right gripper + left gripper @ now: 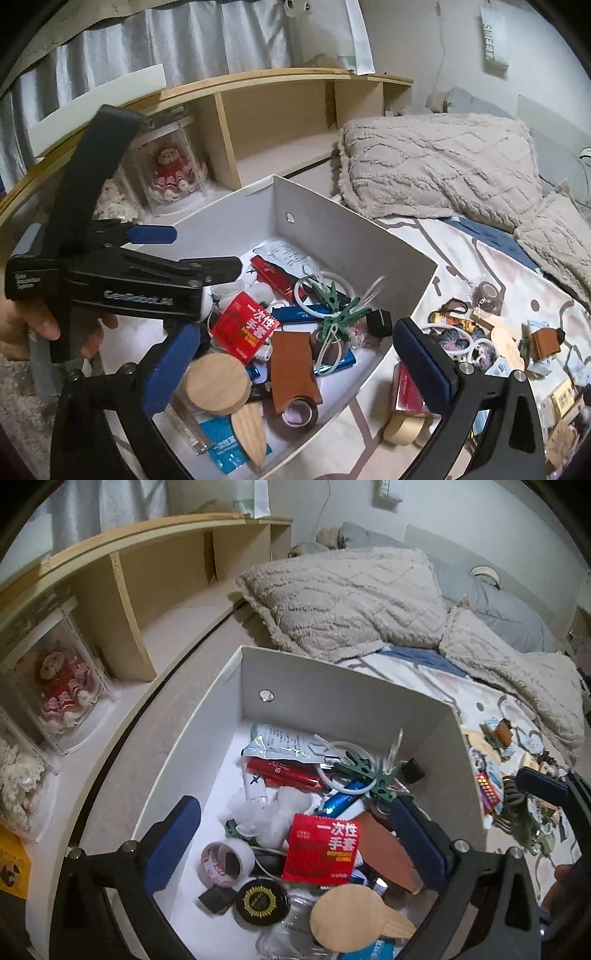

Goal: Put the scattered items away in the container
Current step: 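Open the left tool to release the red lighter into the box, then withdraw both open tools from the box toward the cluttered bed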

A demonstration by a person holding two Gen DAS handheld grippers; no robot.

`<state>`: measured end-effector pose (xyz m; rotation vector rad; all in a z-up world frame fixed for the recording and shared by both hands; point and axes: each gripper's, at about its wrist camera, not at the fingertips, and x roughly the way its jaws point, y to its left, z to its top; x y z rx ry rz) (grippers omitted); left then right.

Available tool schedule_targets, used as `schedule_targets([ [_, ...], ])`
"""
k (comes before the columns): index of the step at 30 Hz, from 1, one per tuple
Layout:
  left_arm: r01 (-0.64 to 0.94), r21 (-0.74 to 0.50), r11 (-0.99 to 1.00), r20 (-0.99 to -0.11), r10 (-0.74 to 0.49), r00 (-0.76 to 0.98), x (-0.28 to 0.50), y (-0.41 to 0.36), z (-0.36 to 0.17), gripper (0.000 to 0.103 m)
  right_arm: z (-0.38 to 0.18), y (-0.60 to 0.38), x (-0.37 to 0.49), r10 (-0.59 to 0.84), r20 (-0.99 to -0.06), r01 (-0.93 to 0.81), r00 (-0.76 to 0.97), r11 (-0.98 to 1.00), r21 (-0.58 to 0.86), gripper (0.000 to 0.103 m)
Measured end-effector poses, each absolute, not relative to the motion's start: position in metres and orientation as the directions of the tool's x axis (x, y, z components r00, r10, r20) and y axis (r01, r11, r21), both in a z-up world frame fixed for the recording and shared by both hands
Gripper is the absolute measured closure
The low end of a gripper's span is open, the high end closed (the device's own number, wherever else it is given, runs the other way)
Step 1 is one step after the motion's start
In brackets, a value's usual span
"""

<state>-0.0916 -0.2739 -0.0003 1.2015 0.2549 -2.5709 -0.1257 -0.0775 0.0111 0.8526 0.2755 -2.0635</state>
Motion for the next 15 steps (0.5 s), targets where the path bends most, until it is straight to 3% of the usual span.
schedule_targets([
  [15, 0.347, -0.047, -0.937, -0.663, -0.230, -0.712, -0.037, -0.252, 0.034, 0.000, 0.032, -0.036, -0.100, -0.644, -0.593, 0.750, -0.484, -0.654, 0.099, 0.000],
])
